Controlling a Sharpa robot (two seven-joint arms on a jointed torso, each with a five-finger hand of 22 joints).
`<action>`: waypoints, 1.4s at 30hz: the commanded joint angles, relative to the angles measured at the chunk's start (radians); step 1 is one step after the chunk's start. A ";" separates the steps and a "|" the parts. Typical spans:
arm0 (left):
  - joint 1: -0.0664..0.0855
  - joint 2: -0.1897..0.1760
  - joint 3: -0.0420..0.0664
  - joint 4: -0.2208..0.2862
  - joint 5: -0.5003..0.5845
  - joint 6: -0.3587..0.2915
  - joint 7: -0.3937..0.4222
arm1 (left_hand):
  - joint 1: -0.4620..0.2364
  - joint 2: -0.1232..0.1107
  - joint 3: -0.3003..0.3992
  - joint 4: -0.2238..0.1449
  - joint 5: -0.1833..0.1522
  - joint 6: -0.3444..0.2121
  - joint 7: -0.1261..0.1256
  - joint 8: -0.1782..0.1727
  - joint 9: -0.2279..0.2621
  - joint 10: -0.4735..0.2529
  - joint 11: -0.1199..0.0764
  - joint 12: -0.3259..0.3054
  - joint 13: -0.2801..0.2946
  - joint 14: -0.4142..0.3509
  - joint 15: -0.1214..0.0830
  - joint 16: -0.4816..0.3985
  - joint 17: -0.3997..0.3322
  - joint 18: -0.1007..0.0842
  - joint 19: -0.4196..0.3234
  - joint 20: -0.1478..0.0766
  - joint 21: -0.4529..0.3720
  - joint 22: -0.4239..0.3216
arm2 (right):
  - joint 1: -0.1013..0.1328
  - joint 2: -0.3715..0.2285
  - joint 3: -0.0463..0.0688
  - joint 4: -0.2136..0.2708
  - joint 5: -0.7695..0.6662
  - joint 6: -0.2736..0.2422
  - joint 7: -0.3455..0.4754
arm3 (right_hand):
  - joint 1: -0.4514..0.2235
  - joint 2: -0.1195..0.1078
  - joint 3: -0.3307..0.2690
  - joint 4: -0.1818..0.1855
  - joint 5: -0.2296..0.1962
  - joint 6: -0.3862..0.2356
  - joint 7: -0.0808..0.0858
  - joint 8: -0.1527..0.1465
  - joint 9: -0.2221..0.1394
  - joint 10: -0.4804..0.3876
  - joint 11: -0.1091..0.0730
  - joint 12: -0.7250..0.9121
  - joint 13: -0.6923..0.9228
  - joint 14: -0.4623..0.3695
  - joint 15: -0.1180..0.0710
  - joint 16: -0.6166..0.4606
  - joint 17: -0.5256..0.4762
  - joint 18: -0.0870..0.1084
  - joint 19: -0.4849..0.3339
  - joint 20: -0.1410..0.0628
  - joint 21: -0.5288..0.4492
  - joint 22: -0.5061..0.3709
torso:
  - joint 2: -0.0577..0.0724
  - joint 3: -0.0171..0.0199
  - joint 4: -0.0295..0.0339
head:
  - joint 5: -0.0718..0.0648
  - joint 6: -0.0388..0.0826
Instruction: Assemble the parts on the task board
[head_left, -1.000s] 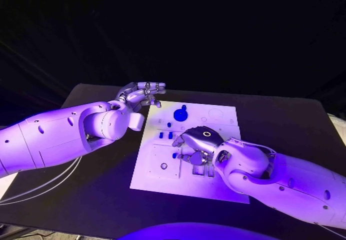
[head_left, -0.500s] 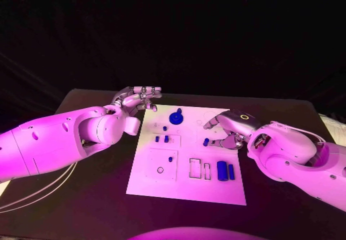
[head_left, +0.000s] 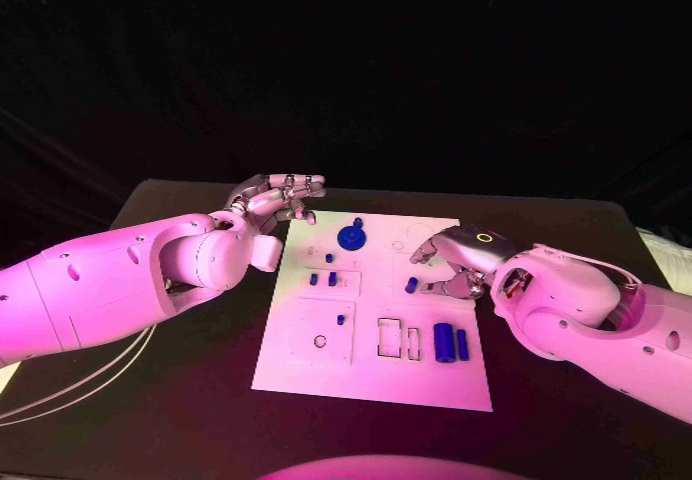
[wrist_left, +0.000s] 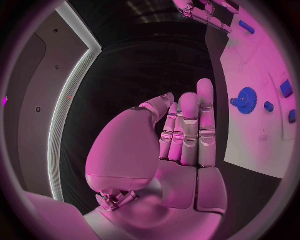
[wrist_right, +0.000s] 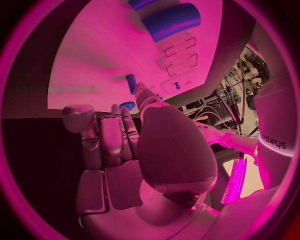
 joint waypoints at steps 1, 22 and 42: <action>-0.001 0.003 0.000 0.001 -0.009 0.023 0.002 | 0.003 0.002 -0.007 -0.002 -0.004 -0.007 -0.001 0.005 -0.001 -0.008 -0.001 0.004 0.002 -0.006 0.000 -0.001 0.000 0.010 -0.004 0.004 -0.007 -0.002 | -0.002 0.019 -0.003 -0.018 -0.017 0.032 0.014 | 0.013 0.018 0.021 -0.008 -0.005 0.010 0.001 0.002 0.000 0.047 -0.010 0.023 0.001 0.028 -0.013 -0.009 -0.007 0.018 0.007 -0.006 0.000 0.005 | 0.001 -0.0021 0.0002 | 0.002 0.001; -0.001 0.001 0.000 0.002 -0.014 0.024 -0.002 | 0.003 0.002 -0.007 -0.002 -0.004 -0.007 -0.001 0.005 -0.001 -0.008 -0.001 0.004 0.002 -0.006 0.000 -0.001 0.000 0.010 -0.004 0.004 -0.007 -0.002 | -0.008 0.076 -0.017 -0.066 -0.019 0.081 0.025 | 0.016 0.052 0.128 -0.035 -0.006 0.120 0.001 0.023 0.011 0.211 -0.040 0.011 -0.005 0.037 -0.036 0.010 0.009 0.011 0.031 -0.028 0.028 0.042 | 0.002 -0.0006 -0.0018 | 0.005 -0.007; -0.001 0.000 0.000 0.001 -0.025 0.025 -0.009 | 0.001 0.002 -0.011 -0.002 -0.005 -0.013 0.003 0.003 -0.002 -0.015 0.001 0.009 0.002 -0.007 0.002 -0.001 -0.004 0.009 -0.004 0.006 -0.009 -0.003 | -0.009 0.057 -0.016 -0.025 -0.033 -0.020 0.015 | 0.047 0.072 0.258 -0.135 -0.024 0.189 0.006 0.033 0.023 0.310 -0.048 -0.012 0.004 0.043 -0.042 0.044 0.042 0.002 0.048 -0.036 0.067 0.095 | 0.000 -0.0010 -0.0018 | 0.000 -0.008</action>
